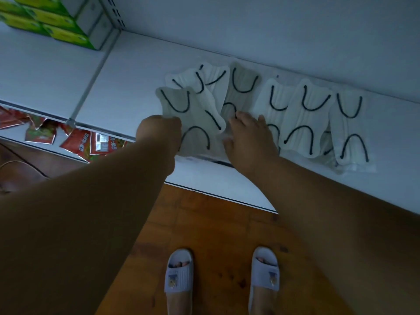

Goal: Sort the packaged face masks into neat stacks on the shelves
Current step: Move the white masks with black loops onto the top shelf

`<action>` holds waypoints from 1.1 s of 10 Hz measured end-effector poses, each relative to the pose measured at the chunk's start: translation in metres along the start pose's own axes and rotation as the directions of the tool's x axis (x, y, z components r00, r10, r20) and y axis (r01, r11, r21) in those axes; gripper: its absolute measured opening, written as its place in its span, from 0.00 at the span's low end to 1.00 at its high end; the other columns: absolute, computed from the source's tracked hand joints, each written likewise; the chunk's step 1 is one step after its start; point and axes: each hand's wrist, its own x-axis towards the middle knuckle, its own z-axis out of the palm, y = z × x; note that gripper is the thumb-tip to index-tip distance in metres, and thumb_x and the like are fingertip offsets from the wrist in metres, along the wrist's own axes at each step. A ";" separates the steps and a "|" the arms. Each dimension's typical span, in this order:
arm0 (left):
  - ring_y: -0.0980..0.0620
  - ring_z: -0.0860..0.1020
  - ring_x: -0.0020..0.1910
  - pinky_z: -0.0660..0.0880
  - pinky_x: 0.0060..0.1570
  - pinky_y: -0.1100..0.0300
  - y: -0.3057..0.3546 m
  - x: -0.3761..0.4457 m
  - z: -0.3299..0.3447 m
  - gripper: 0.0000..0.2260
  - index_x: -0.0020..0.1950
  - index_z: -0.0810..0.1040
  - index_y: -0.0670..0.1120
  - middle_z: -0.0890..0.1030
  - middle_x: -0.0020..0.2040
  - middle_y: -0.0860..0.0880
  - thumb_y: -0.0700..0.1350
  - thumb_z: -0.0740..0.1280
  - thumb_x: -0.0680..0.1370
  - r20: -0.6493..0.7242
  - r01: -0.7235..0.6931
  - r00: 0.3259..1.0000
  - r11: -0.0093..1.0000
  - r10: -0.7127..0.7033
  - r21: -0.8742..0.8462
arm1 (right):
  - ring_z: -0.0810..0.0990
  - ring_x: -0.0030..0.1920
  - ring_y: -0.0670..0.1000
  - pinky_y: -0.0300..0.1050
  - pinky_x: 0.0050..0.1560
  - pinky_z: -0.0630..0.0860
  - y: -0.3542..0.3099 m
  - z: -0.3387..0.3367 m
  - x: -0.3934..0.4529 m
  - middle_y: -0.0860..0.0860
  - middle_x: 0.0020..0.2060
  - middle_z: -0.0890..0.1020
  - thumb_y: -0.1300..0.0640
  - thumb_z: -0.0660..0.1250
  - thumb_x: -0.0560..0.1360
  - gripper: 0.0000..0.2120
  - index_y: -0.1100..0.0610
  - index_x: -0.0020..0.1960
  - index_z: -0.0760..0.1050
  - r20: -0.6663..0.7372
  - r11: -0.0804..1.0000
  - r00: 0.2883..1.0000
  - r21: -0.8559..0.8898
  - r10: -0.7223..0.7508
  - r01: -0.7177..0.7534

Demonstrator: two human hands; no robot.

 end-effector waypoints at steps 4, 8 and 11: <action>0.55 0.73 0.43 0.70 0.32 0.79 0.006 -0.019 0.002 0.21 0.74 0.66 0.47 0.73 0.69 0.40 0.43 0.62 0.81 0.024 -0.092 0.996 0.988 0.089 0.126 | 0.69 0.67 0.58 0.51 0.72 0.57 0.000 -0.002 -0.003 0.55 0.67 0.73 0.49 0.66 0.78 0.22 0.58 0.68 0.72 -0.064 0.996 0.998 -0.091 -0.013 0.007; 0.52 0.74 0.42 0.65 0.26 0.77 0.008 0.003 -0.013 0.16 0.68 0.70 0.31 0.73 0.66 0.32 0.34 0.56 0.82 0.204 -0.223 0.965 0.921 0.163 0.319 | 0.74 0.53 0.57 0.47 0.50 0.65 -0.011 -0.026 0.003 0.54 0.49 0.75 0.60 0.62 0.80 0.02 0.57 0.49 0.73 -0.309 0.990 0.944 0.110 0.116 -0.085; 0.48 0.72 0.66 0.67 0.63 0.61 0.004 -0.023 -0.010 0.13 0.65 0.74 0.47 0.75 0.64 0.50 0.47 0.63 0.81 0.231 -0.382 0.923 0.653 0.309 0.654 | 0.77 0.45 0.51 0.39 0.41 0.66 -0.001 -0.054 -0.026 0.55 0.48 0.80 0.56 0.57 0.83 0.09 0.60 0.51 0.72 -0.389 0.752 0.745 0.620 0.541 -0.222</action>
